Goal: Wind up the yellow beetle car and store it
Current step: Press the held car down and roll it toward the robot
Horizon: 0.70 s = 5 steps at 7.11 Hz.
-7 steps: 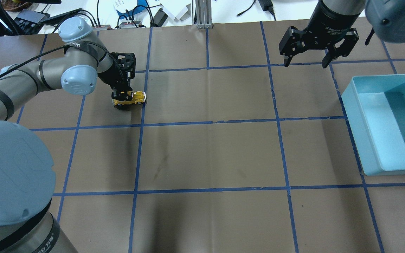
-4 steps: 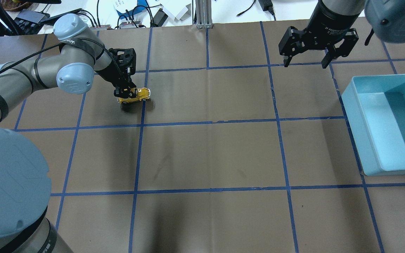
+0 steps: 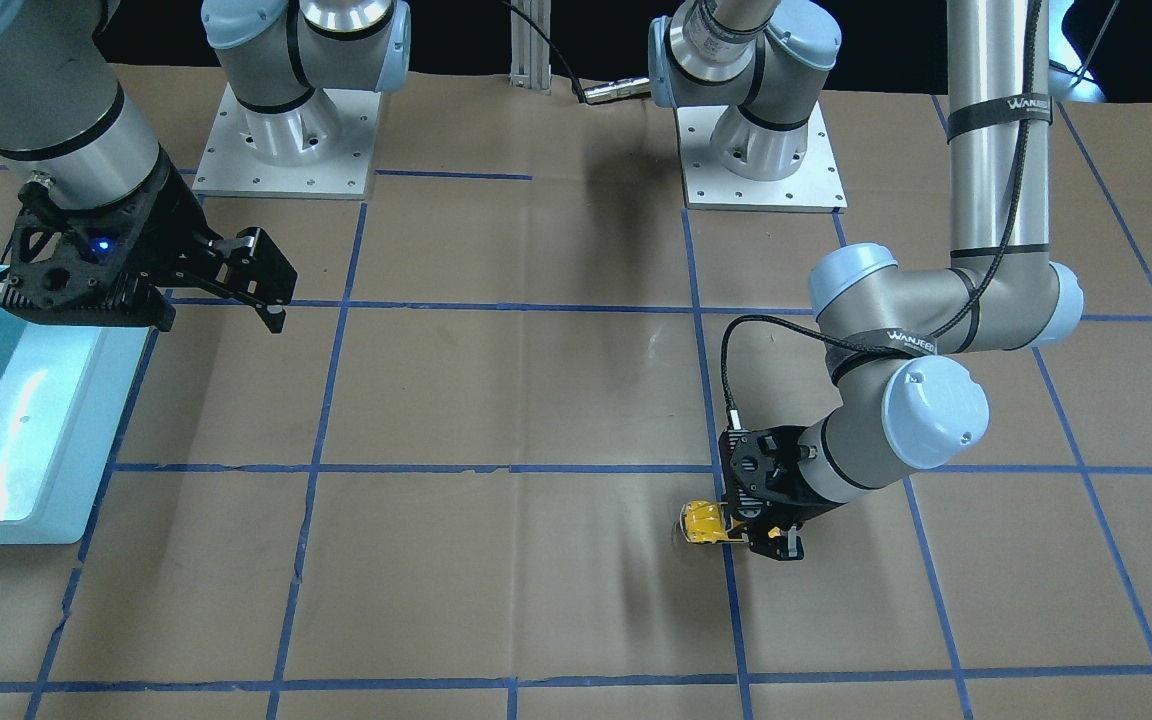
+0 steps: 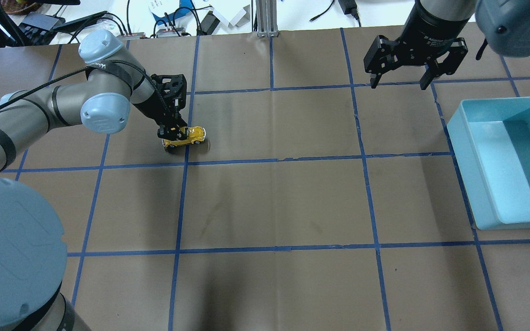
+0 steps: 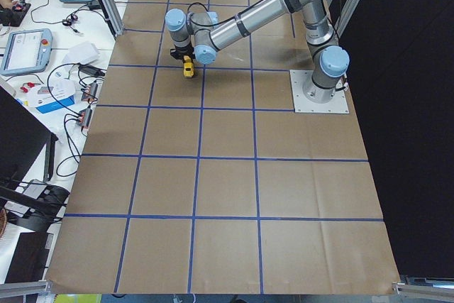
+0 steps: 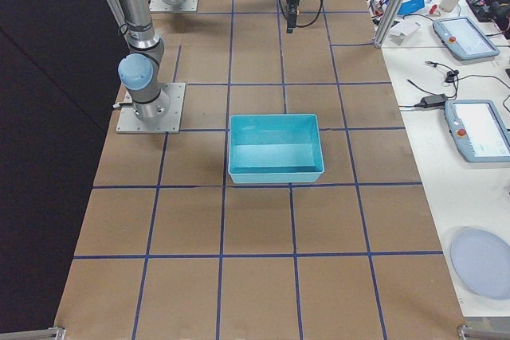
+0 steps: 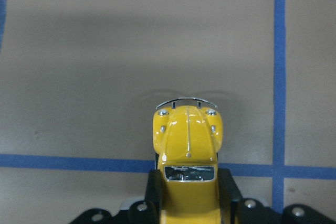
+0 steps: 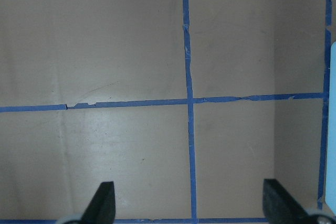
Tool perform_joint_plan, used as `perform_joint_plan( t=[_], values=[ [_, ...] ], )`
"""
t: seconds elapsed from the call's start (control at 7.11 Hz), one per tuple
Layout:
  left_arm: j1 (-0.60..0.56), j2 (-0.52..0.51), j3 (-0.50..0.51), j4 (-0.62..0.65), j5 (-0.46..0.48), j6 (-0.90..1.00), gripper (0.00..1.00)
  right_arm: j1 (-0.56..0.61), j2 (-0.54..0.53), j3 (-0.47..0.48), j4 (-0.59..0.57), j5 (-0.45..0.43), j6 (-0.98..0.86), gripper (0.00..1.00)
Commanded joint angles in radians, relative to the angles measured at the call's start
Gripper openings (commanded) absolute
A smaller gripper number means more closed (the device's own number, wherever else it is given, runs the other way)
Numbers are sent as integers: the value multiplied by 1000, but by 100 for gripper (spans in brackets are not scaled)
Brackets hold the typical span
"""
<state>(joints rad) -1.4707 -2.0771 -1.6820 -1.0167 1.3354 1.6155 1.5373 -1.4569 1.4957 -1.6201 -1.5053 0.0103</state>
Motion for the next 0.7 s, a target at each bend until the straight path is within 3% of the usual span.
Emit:
perform_joint_plan(
  t=[0.0, 0.56],
  values=[
    [0, 0, -5, 1, 1, 10, 26, -6, 0, 1, -1, 2, -1, 100],
    [7, -3, -4, 3, 7, 14, 26, -16, -14, 2, 2, 13, 10, 100]
  ],
)
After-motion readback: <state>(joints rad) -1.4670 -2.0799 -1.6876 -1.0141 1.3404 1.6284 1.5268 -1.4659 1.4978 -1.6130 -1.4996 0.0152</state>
